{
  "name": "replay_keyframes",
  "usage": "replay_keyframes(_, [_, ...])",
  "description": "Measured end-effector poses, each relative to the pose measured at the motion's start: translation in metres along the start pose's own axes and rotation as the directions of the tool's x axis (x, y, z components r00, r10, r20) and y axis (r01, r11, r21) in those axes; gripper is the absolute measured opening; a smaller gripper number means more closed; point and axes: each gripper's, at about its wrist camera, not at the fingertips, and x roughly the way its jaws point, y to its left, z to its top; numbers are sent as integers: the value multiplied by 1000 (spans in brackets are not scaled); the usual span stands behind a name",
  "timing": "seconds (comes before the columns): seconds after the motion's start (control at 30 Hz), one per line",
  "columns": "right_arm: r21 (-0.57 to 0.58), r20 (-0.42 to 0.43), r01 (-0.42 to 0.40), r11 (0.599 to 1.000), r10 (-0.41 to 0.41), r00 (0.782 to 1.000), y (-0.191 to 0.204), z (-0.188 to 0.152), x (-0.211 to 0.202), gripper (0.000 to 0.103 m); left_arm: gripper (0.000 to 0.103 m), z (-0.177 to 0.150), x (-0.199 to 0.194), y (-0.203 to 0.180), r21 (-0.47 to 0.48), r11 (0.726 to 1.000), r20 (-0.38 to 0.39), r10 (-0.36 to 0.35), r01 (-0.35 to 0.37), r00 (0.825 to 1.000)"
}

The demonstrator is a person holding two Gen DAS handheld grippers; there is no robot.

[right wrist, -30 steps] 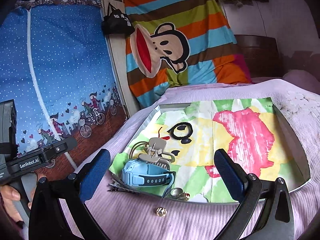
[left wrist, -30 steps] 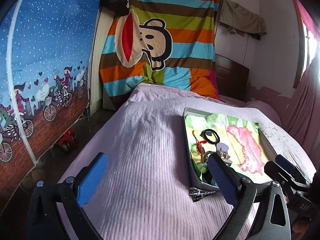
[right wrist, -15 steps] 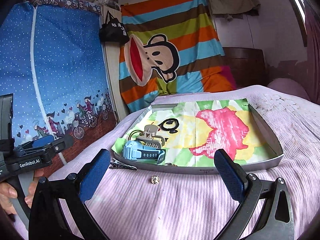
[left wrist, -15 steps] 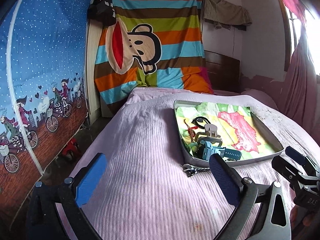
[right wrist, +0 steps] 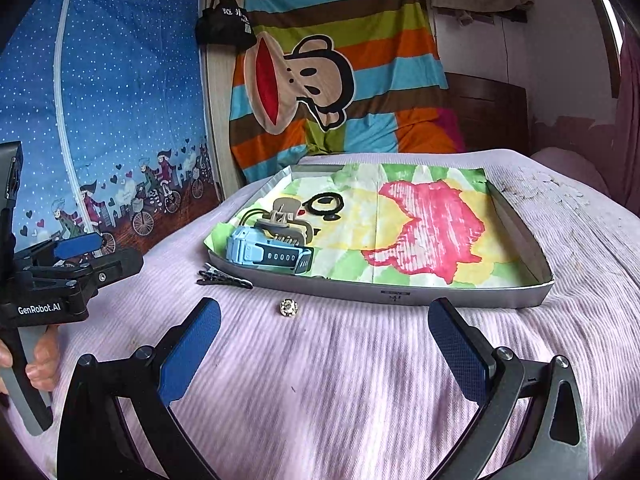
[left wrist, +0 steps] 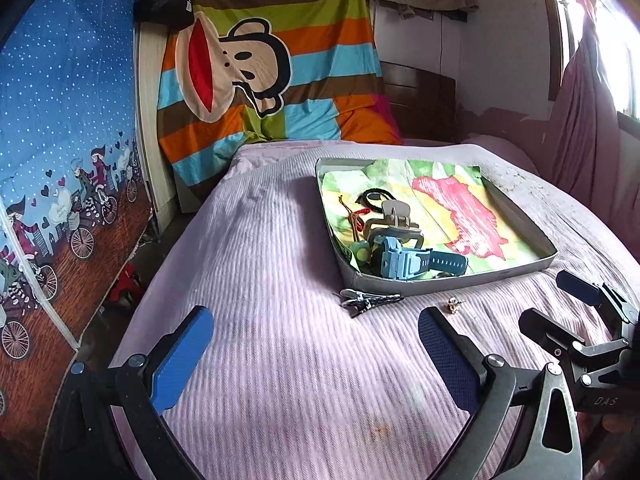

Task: Organize jewelry
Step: 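Reach the right tool to the gold piece on the bed while the left tool reaches the black hair clip, then close the right tool on the gold piece while the left tool grasps the black hair clip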

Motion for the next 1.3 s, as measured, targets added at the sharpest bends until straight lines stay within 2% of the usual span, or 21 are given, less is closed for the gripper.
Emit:
replay_keyframes(0.17, [-9, -45, -2, 1000, 2, 999, -2, -3, 12, 102, 103, 3, 17, 0, 20, 999, -75, -26, 27, 997])
replay_keyframes(0.33, [-22, -93, -18, 1000, 16, 996, -3, -5, 25, 102, 103, 7, 32, 1, 28, 998, -119, -48, 52, 992])
replay_keyframes(0.4, [-32, -110, -27, 999, 23, 994, -2, -5, 31, 100, 98, 8, 37, 0, 30, 997, -134, -63, 68, 989])
replay_keyframes(0.53, [-49, -147, -53, 997, 45, 988, 2, -6, 43, 86, 85, 11, 51, -1, 25, 994, -170, -96, 102, 981])
replay_keyframes(0.67, [-47, -179, -75, 996, 65, 982, 2, -9, 55, 73, 78, 14, 62, -2, 25, 991, -183, -126, 132, 975])
replay_keyframes(0.87, [-25, -204, -116, 993, 108, 973, 2, -10, 70, 55, 61, 15, 74, -11, 68, 985, -204, -144, 160, 968])
replay_keyframes(1.03, [-20, -205, -153, 988, 145, 968, 6, -10, 80, 46, 38, 14, 82, -15, 89, 980, -231, -156, 180, 961])
replay_keyframes(1.23, [-13, -203, -178, 984, 171, 964, 9, -8, 88, 31, 26, 10, 82, -17, 95, 975, -234, -176, 203, 956])
replay_keyframes(1.3, [-15, -203, -183, 983, 176, 963, 9, -8, 90, 24, 25, 9, 82, -18, 101, 974, -233, -176, 203, 957])
